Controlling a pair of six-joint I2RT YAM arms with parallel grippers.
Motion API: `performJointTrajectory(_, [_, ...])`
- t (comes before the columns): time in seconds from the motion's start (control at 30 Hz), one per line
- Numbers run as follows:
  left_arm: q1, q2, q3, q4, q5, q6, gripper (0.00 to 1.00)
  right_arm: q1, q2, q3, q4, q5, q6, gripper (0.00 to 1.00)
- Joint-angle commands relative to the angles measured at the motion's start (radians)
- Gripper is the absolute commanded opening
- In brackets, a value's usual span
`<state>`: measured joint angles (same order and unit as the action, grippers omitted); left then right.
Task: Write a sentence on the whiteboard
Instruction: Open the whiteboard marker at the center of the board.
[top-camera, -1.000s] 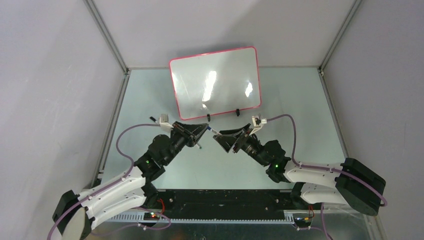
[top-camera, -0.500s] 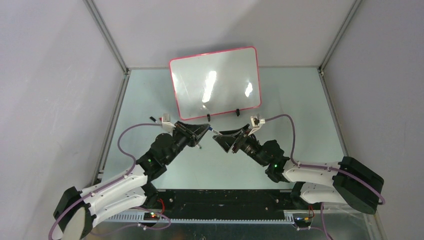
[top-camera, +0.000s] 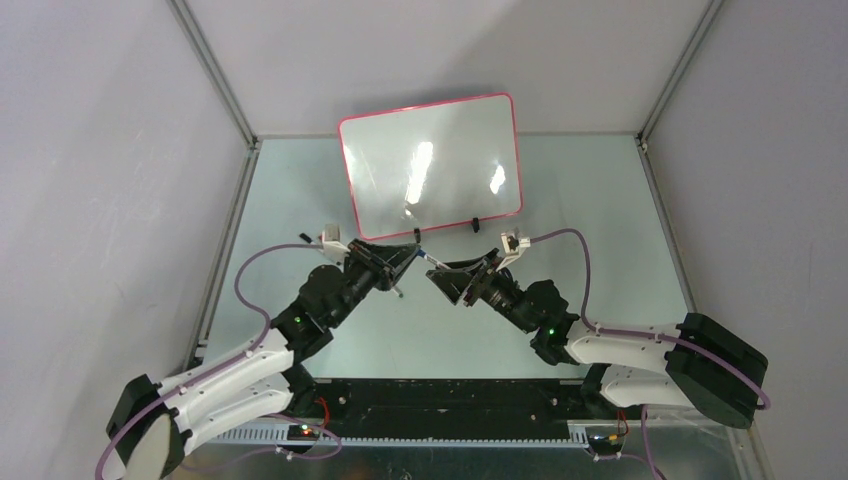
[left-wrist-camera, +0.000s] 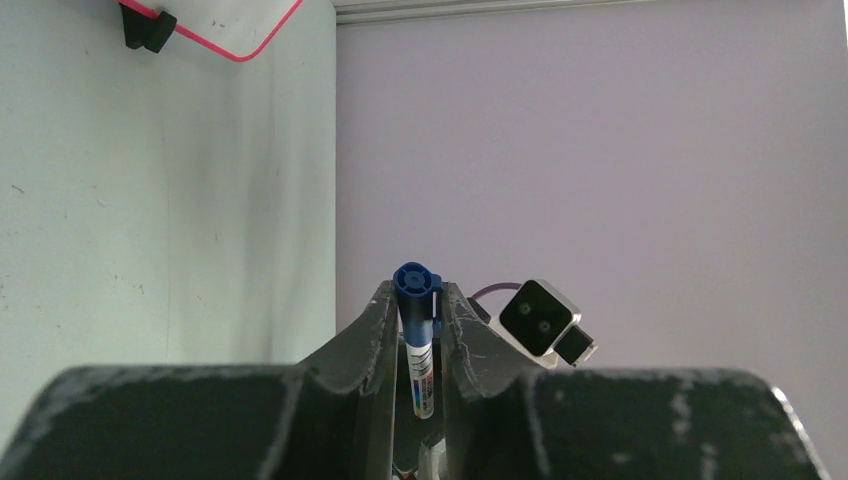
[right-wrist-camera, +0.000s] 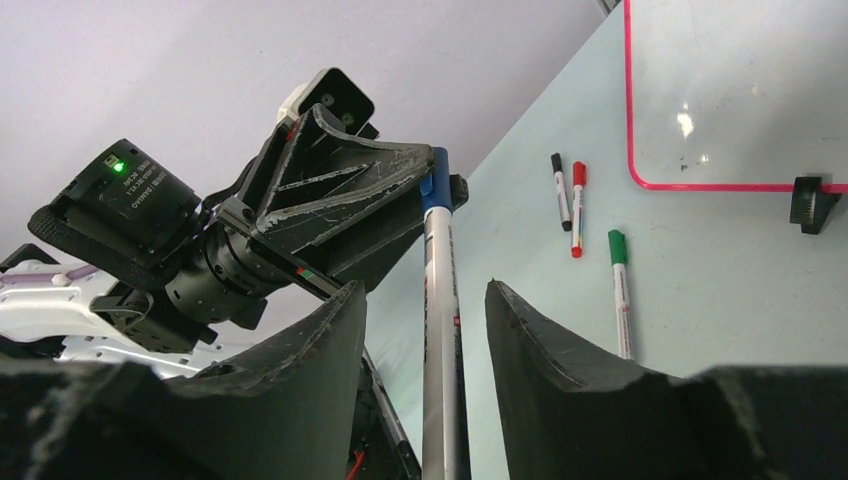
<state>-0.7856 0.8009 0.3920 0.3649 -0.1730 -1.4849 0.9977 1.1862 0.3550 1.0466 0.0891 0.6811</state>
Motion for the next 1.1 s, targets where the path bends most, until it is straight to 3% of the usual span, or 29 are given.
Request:
performJointTrajectory(0.0, [-0.012, 0.01, 0.04, 0.04, -0.005, 0.008, 0.0, 0.007, 0.009, 0.037, 0.068, 0.004, 0.006, 0.5])
performJointTrajectory(0.27, [-0.015, 0.016, 0.034, 0.043, -0.007, 0.01, 0.0, 0.006, 0.001, 0.036, 0.072, 0.015, 0.002, 0.47])
performJointTrajectory(0.47, [-0.02, 0.02, 0.028, 0.048, -0.012, 0.006, 0.0, 0.007, 0.003, 0.036, 0.077, 0.016, 0.005, 0.36])
performJointTrajectory(0.67, [-0.024, 0.025, 0.029, 0.05, -0.012, 0.007, 0.0, 0.006, 0.001, 0.036, 0.08, 0.017, 0.01, 0.19])
performJointTrajectory(0.8, [-0.024, 0.015, 0.025, 0.046, -0.017, 0.008, 0.0, 0.006, -0.008, 0.036, 0.065, 0.027, 0.012, 0.0])
performJointTrajectory(1.07, [-0.019, -0.086, 0.019, -0.105, -0.173, 0.089, 0.0, 0.006, -0.097, 0.036, -0.108, 0.051, -0.008, 0.0])
